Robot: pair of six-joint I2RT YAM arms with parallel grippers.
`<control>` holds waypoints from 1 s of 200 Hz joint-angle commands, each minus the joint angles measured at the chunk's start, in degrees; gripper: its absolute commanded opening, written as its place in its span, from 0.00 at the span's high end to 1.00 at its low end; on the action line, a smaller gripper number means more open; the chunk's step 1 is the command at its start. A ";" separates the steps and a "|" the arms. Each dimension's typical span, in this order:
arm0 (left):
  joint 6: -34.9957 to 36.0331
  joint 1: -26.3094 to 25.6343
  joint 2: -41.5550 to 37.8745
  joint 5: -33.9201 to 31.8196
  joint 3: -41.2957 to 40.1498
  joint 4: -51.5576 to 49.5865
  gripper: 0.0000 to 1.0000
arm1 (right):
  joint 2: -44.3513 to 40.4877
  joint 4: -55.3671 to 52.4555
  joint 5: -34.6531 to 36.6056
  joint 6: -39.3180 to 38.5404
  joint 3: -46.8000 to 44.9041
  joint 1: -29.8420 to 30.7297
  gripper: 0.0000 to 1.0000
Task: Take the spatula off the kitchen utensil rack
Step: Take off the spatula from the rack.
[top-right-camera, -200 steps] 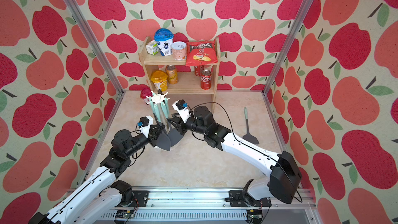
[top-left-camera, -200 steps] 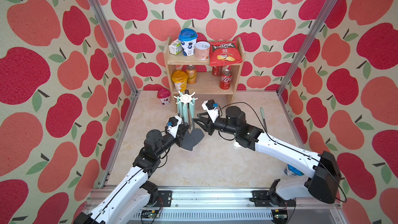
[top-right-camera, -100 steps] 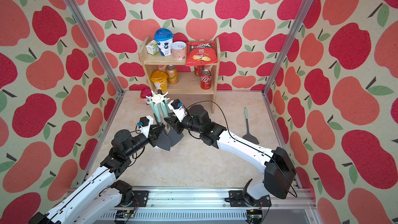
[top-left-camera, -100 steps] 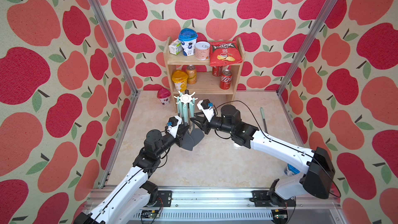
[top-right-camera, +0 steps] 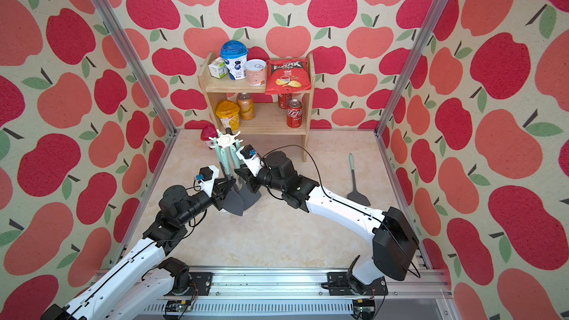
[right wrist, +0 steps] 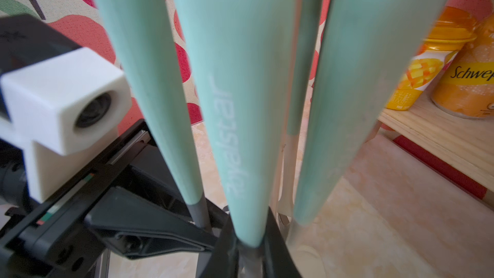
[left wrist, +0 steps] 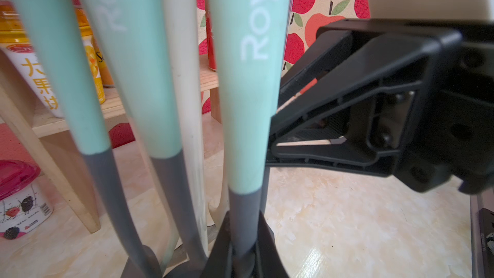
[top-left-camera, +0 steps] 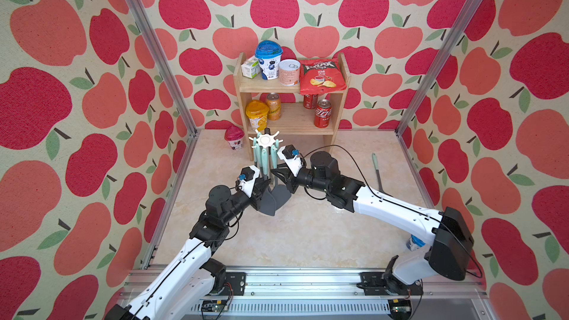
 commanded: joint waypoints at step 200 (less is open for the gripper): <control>0.19 -0.32 0.81 -2.29 -0.53 -4.49 1.00 | -11.81 -1.70 -0.93 -0.10 -4.71 0.57 1.00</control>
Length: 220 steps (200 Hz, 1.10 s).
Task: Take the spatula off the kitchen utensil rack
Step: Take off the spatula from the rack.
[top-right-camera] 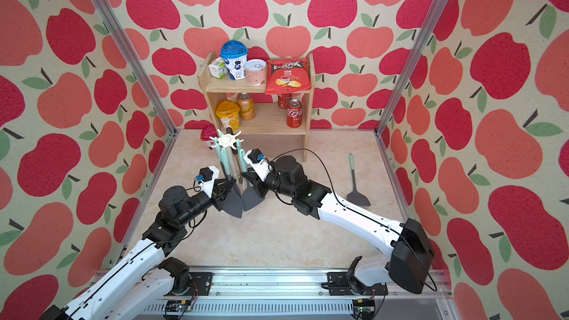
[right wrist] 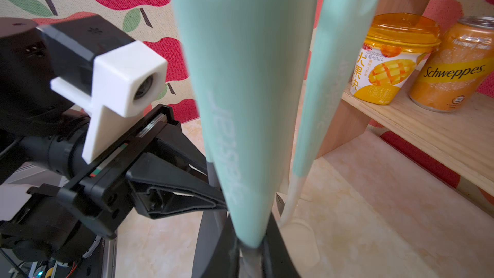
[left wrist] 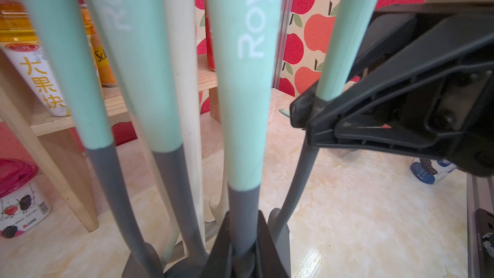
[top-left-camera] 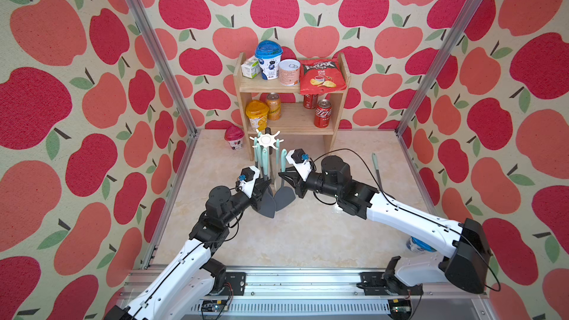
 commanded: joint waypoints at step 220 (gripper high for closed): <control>2.32 0.10 1.23 -0.56 0.49 -5.47 1.00 | -12.96 -21.44 11.20 2.78 2.25 -18.87 1.00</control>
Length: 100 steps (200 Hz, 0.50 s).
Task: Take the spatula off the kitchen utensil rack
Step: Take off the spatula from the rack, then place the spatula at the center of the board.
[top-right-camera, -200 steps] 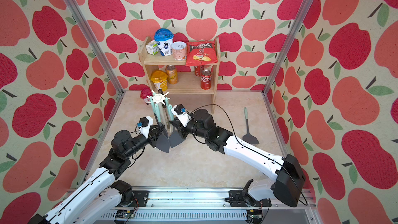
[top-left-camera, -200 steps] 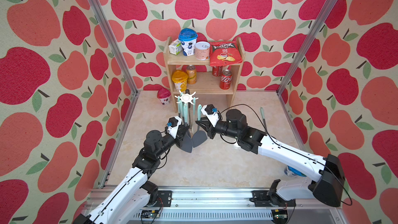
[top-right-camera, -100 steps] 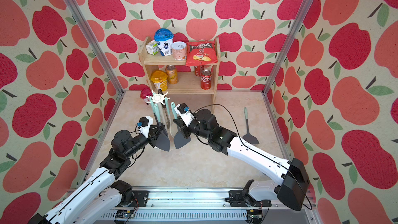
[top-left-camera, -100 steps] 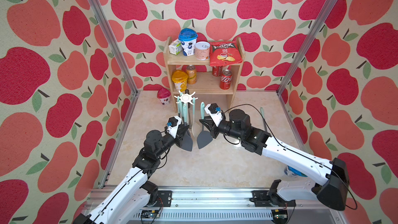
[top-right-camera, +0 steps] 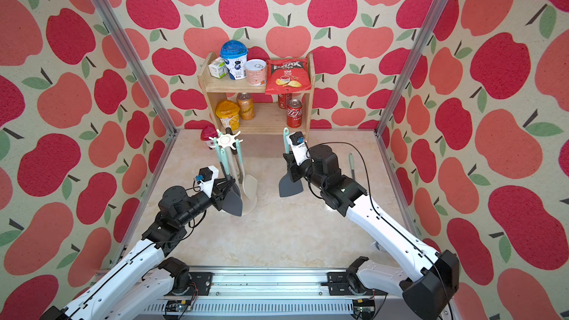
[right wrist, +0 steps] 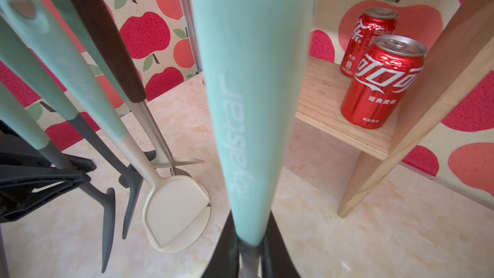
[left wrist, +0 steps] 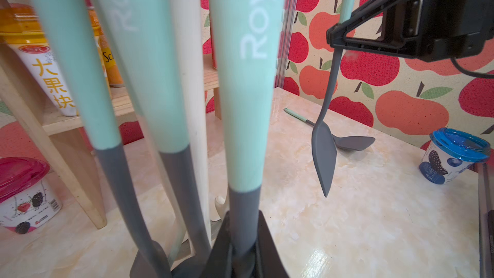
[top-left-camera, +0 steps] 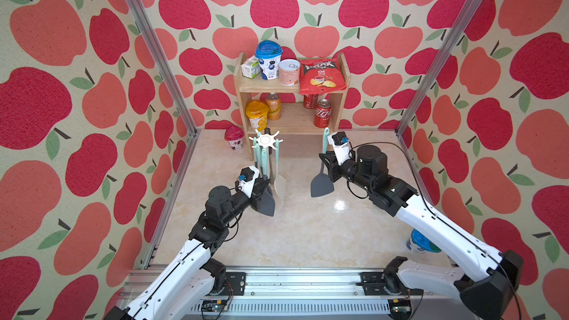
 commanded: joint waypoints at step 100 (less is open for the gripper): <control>0.72 0.01 0.80 -0.25 0.50 -5.54 1.00 | 7.64 -29.61 -2.00 2.59 19.15 -18.73 1.00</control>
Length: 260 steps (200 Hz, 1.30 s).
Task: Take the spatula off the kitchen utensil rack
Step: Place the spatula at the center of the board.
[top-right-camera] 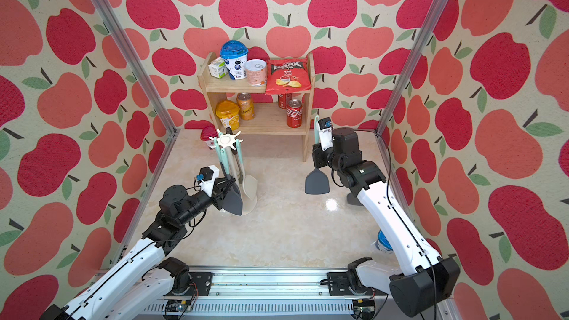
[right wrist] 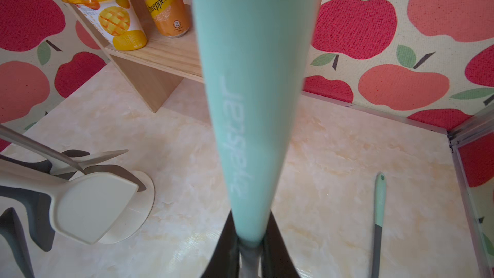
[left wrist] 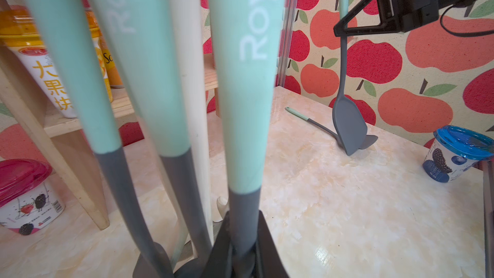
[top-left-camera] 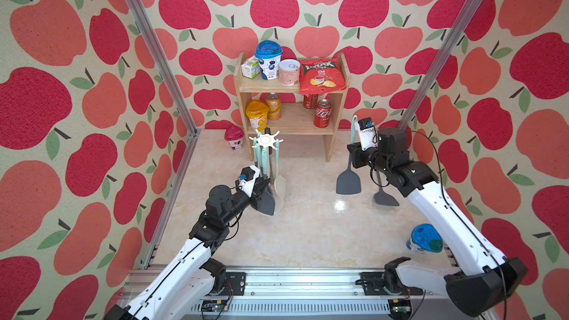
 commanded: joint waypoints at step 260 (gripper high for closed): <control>-1.16 0.01 -0.06 -1.06 -3.29 -4.15 1.00 | 31.46 -14.88 -0.84 -2.74 15.70 -12.72 1.00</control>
